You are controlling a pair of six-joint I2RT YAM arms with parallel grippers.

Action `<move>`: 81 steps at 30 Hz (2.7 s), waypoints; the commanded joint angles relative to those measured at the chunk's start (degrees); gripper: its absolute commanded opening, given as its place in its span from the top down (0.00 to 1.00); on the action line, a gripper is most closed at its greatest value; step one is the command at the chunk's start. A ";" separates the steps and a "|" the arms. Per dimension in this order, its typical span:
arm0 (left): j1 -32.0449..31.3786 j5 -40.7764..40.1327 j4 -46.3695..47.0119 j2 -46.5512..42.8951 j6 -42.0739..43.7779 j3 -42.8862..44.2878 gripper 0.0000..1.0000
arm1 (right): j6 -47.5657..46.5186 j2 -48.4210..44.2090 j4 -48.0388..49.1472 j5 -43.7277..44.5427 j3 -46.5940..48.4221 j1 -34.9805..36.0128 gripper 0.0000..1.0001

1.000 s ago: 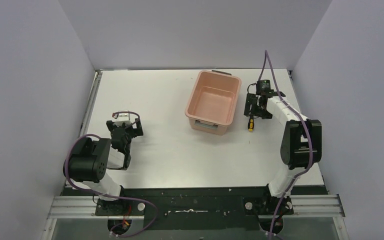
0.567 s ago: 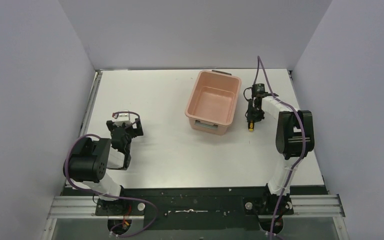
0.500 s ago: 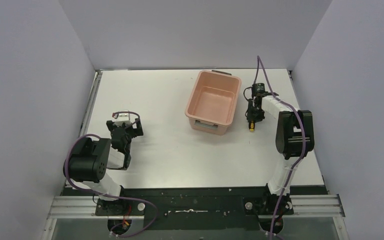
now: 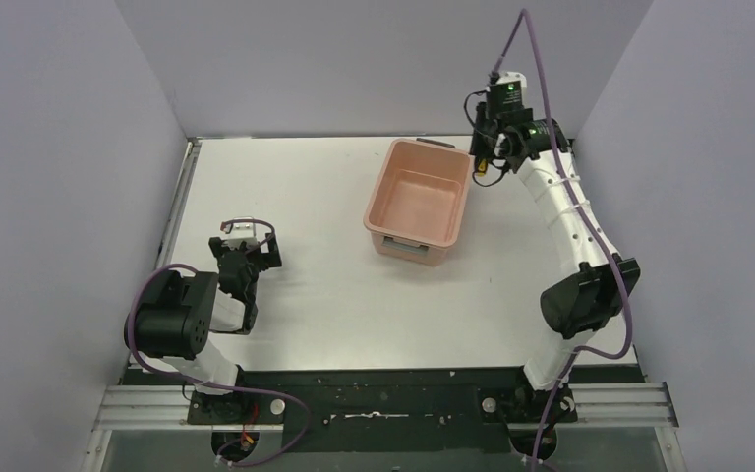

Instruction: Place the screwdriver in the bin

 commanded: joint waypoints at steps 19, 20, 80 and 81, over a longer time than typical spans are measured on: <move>0.27 0.52 1.51 -0.85 0.59 0.31 0.03 | 7.96 14.44 13.76 1.04 -12.66 19.18 1.00; 0.27 0.51 1.53 -0.87 0.55 0.29 0.03 | 8.18 15.20 13.82 1.64 -13.23 19.19 1.00; 0.32 0.50 1.48 -0.89 0.55 0.28 0.03 | -9.52 -57.74 80.42 13.63 -99.70 6.18 0.00; 0.32 0.45 1.48 -0.85 0.55 0.33 0.03 | -9.73 -58.21 80.60 13.28 -100.02 6.18 0.00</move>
